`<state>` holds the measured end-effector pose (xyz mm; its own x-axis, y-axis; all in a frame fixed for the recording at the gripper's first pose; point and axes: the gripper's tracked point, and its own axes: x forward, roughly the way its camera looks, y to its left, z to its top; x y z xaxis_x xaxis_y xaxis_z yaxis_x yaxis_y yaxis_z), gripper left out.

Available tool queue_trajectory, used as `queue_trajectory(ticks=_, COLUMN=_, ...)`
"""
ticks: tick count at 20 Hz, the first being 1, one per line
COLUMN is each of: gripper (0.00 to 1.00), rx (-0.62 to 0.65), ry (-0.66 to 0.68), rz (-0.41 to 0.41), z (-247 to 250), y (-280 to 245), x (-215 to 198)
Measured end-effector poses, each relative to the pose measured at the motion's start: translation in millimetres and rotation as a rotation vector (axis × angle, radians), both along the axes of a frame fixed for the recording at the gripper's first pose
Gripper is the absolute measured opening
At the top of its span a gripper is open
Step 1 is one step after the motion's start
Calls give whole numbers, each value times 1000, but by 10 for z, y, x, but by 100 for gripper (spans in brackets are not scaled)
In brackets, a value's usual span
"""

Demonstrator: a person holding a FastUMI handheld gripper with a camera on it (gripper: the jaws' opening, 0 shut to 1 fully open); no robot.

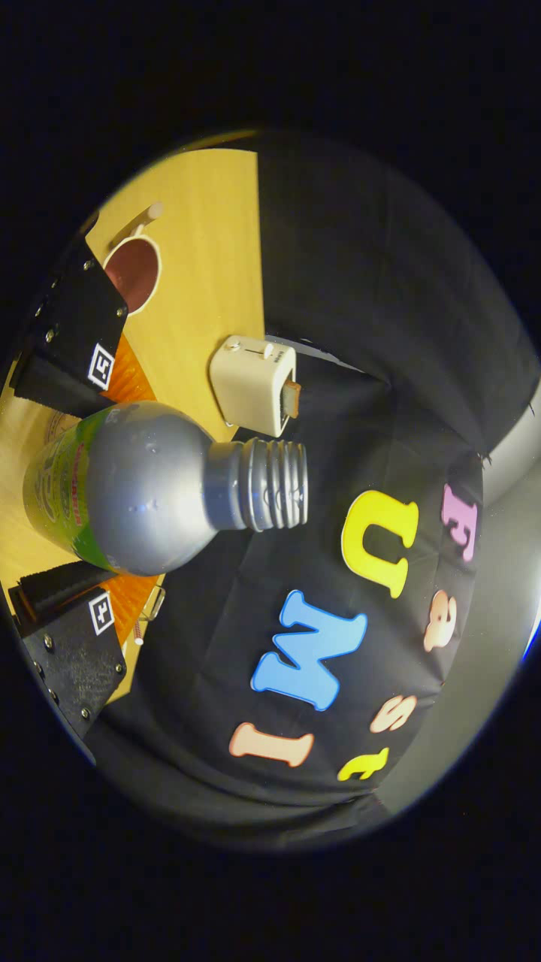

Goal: Take the bottle from table, then pour the juice into the cup, finally place the bottle on the coaster

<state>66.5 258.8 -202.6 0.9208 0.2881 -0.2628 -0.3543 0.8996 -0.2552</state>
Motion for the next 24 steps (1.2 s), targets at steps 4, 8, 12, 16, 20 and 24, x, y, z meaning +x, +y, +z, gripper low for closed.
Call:
queue_trajectory(ticks=4, gripper=82, rx=183, ry=10, rz=-24, z=209, y=-104, x=68)
queue_trajectory(ticks=8, gripper=82, rx=235, ry=2, rz=-36, z=305, y=-175, x=109)
queue_trajectory(ticks=12, gripper=82, rx=254, ry=-6, rz=-29, z=298, y=-141, x=96)
queue_trajectory(ticks=16, gripper=82, rx=256, ry=-9, rz=-24, z=263, y=-92, x=127)
queue_trajectory(ticks=20, gripper=82, rx=251, ry=1, rz=-19, z=147, y=-55, x=151)
queue_trajectory(ticks=24, gripper=82, rx=281, ry=-4, rz=-4, z=64, y=11, x=200)
